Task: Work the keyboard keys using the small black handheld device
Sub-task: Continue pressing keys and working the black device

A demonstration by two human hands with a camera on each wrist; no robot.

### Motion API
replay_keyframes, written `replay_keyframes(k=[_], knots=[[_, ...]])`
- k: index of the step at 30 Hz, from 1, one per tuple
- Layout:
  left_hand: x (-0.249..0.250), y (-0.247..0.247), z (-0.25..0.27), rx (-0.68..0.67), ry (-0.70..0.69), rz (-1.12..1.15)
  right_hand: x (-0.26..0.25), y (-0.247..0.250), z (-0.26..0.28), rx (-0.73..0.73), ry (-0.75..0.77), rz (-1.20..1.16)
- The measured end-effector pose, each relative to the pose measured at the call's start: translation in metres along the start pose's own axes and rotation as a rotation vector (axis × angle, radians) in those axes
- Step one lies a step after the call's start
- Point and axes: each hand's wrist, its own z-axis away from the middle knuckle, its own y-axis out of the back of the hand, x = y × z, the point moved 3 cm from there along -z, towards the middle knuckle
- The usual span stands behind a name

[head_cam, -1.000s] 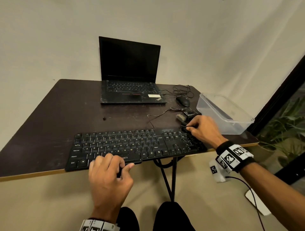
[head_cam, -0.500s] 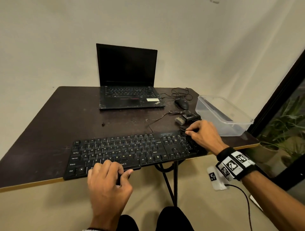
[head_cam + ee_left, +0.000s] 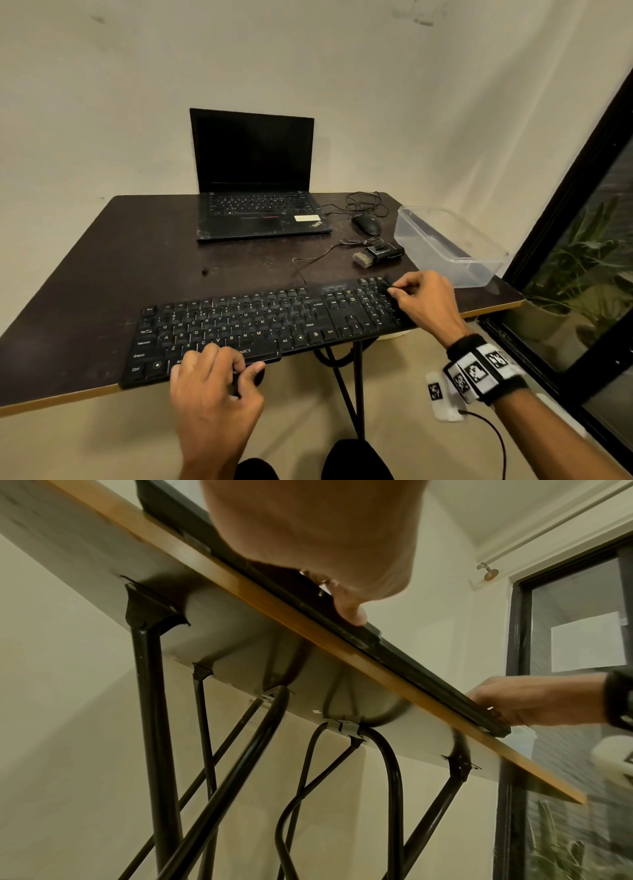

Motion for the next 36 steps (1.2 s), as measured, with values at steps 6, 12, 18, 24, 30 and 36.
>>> replay_keyframes(k=[6,12,18,24,30,36], knots=[[-0.001,0.000,0.000,0.003,0.009,0.010,0.011,0.016,0.044,0.000,-0.054,0.072],[-0.001,-0.001,-0.002,0.000,0.018,0.009,0.012,0.012,0.044,0.101,-0.091,-0.088],[0.001,0.000,-0.002,0.007,0.007,0.012,0.018,-0.004,0.077,0.183,-0.019,-0.132],[-0.002,-0.001,0.001,-0.023,0.035,0.017,0.020,-0.008,0.079,0.159,-0.001,-0.177],[-0.002,0.000,0.000,-0.047,0.030,0.023,0.021,-0.038,0.103,0.197,0.162,-0.096],[-0.001,0.000,0.000,-0.031,-0.005,-0.004,0.020,-0.010,0.107,0.486,0.214,-0.190]])
